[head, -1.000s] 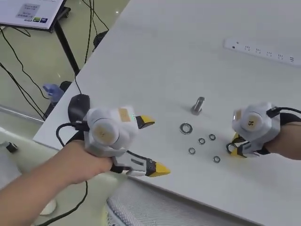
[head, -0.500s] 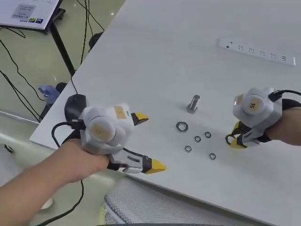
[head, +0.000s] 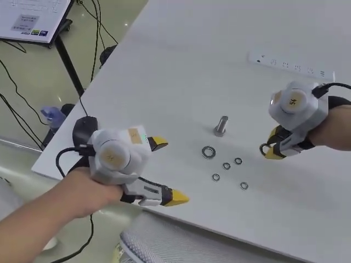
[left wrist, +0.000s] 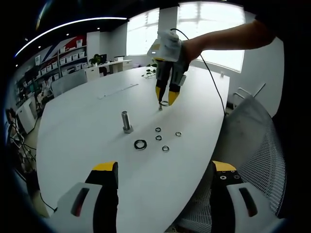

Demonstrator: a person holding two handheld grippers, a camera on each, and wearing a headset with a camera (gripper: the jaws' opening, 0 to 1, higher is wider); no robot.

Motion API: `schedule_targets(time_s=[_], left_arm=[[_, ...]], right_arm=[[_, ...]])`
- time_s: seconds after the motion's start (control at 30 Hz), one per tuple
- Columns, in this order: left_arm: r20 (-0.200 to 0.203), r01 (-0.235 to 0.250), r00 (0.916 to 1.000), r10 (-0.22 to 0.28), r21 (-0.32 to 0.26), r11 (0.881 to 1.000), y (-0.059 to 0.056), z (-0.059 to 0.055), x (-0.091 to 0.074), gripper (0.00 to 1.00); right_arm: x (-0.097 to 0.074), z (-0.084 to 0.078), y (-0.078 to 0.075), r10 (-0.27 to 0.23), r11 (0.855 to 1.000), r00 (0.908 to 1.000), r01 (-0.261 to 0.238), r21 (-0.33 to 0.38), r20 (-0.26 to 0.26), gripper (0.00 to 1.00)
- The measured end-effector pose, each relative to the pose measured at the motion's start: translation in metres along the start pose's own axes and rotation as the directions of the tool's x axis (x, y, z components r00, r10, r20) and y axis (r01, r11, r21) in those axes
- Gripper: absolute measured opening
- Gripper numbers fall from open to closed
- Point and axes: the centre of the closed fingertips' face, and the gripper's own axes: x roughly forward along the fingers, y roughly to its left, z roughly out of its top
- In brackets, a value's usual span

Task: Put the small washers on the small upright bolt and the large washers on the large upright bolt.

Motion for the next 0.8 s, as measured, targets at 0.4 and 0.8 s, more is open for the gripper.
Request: schedule_targets(time_s=[0.4, 0.8], left_arm=[[0.000, -0.004, 1.0000, 0.004, 0.008, 1.000, 0.006, -0.001, -0.004, 0.76], [0.006, 0.004, 1.0000, -0.004, 0.003, 1.000, 0.009, 0.002, 0.001, 0.76]], right_arm=[[-0.010, 0.018, -0.021, -0.008, 1.000, 0.9997, 0.008, -0.025, -0.024, 0.21], [-0.012, 0.041, -0.036, 0.006, 0.999, 1.0000, -0.006, -0.037, -0.005, 0.21]])
